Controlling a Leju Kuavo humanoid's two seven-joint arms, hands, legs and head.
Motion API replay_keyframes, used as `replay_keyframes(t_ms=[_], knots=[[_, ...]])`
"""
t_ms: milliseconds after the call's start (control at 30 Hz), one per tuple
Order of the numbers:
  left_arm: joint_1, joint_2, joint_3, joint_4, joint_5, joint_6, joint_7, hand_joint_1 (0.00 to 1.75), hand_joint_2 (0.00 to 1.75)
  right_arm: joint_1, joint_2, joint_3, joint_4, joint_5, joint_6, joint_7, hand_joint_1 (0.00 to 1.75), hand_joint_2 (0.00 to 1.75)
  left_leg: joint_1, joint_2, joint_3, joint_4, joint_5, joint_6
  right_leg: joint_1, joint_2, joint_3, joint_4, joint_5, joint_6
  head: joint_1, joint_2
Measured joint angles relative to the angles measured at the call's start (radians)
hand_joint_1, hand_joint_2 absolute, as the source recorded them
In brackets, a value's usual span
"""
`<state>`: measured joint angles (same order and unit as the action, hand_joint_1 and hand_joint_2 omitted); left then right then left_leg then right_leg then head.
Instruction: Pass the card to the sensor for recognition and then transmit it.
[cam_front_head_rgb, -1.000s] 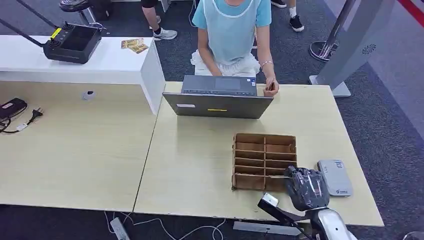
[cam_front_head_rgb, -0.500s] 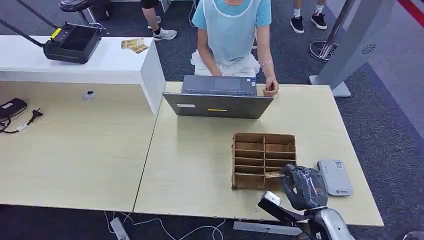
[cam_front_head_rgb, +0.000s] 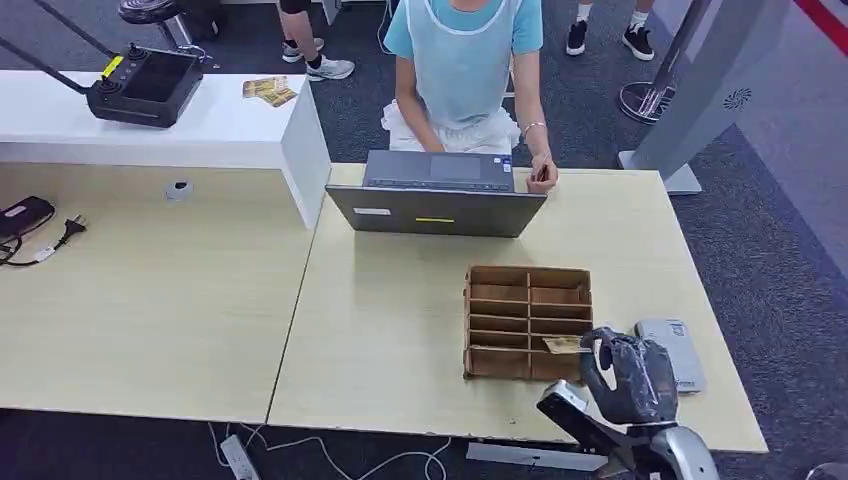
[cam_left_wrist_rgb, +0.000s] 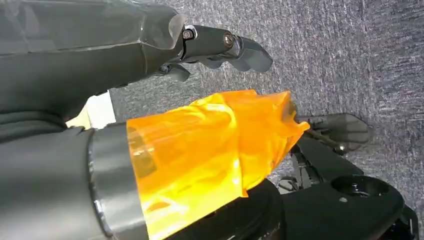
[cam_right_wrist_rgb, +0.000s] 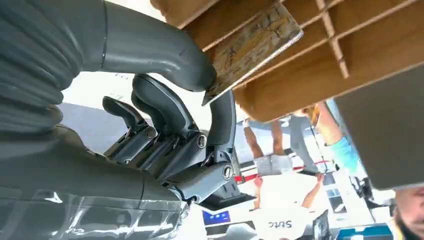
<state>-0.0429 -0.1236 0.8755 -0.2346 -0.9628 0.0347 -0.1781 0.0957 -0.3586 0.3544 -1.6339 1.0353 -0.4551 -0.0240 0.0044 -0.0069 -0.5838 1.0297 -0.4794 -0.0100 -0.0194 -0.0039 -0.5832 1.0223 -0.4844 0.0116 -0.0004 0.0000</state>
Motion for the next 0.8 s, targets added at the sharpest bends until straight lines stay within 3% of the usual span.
replay_keyframes(t_ms=[300, 567, 800], knots=[[0.001, -0.003, 0.016, 0.0, 0.009, 0.001, -0.008, 0.0, 0.0, 0.024, 0.007, -0.052, -0.038, -0.074, -0.013, -0.047, 1.75, 1.75, 0.0, 0.0, 0.0, 0.0, 0.0, 0.0, 0.0, 0.0, 0.0, 0.0, 0.0, 0.0, 0.0, 0.0], [0.0, -0.007, 0.04, 0.0, 0.034, 0.001, -0.019, 0.0, 0.0, 0.028, 0.024, -0.068, -0.067, -0.212, 0.042, -0.166, 1.75, 1.75, 0.0, 0.0, 0.0, 0.0, 0.0, 0.0, 0.0, 0.0, 0.0, 0.0, 0.0, 0.0, 0.0, 0.0], [-0.001, -0.011, 0.066, 0.0, 0.061, 0.001, -0.023, 0.0, 0.0, 0.02, 0.037, -0.066, -0.092, -0.283, 0.06, -0.231, 1.75, 1.75, 0.0, 0.0, 0.0, 0.0, 0.0, 0.0, 0.0, 0.0, 0.0, 0.0, 0.0, 0.0, 0.0, 0.0]])
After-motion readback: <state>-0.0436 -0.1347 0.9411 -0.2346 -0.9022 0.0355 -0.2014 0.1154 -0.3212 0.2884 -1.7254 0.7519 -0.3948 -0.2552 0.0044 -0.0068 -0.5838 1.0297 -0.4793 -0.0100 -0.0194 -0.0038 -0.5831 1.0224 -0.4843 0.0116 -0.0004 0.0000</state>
